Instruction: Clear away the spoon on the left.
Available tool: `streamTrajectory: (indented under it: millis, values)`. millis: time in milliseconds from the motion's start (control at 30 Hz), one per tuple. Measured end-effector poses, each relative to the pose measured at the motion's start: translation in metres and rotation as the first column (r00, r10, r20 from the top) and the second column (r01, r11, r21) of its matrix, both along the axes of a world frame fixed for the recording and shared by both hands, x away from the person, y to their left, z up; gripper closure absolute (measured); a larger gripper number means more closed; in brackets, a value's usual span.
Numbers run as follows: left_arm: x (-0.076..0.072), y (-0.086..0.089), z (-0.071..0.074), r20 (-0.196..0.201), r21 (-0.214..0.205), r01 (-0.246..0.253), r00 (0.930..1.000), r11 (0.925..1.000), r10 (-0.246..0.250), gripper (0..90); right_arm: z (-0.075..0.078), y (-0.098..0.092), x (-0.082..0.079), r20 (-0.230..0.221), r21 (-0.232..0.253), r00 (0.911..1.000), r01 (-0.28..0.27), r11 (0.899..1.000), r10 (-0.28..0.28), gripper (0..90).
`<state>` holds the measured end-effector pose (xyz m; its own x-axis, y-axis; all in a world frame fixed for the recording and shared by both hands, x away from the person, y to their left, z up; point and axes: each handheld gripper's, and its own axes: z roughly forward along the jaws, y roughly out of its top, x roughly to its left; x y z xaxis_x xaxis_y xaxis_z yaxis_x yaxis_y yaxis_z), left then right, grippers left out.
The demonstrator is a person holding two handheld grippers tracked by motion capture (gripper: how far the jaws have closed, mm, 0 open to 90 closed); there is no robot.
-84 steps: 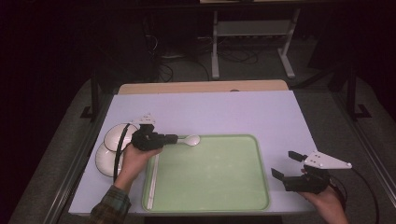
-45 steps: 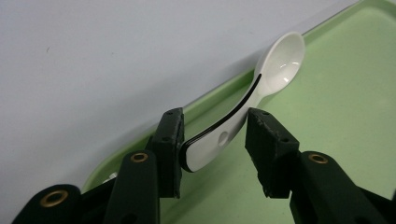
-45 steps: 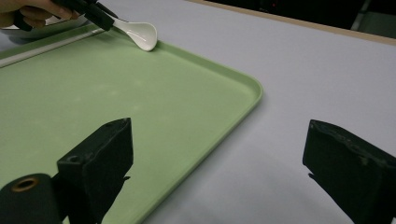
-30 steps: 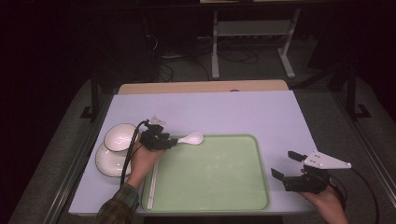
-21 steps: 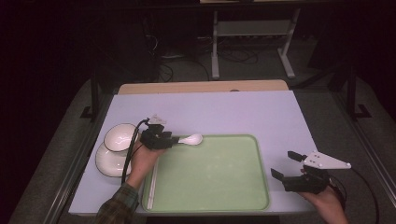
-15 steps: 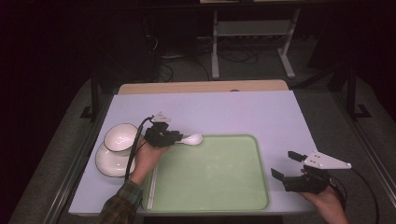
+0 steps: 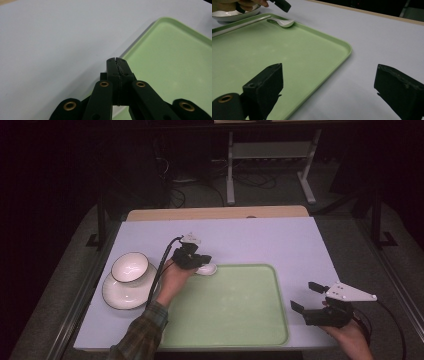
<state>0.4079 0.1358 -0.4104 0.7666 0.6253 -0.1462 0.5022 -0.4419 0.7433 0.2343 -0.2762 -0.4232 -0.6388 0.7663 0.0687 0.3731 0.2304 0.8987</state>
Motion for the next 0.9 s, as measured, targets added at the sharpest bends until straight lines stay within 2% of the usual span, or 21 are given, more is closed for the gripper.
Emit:
streamTrajectory:
  millis: [167,233,367,900]
  values:
    - [0.009,-0.011,-0.004,-0.001,0.007,0.002,1.0000,1.0000,-0.002,89.9,0.000,0.000,0.000,0.001,0.000,1.0000,-0.002,1.000,0.002,8.0]
    - [0.012,-0.013,-0.007,-0.002,0.026,0.000,1.0000,0.9997,0.000,89.8,0.000,0.000,0.000,0.000,0.000,1.0000,-0.003,1.000,0.003,8.0]
    - [0.015,-0.016,-0.014,-0.018,0.033,0.000,0.9998,0.9995,0.000,89.8,0.000,-0.001,0.000,0.004,0.002,1.0000,-0.002,1.000,0.002,8.0]
    - [0.006,-0.025,-0.020,-0.042,0.048,0.047,0.9981,0.9977,-0.045,89.9,0.001,-0.002,-0.001,0.008,0.007,0.9999,0.006,1.000,-0.007,8.0]
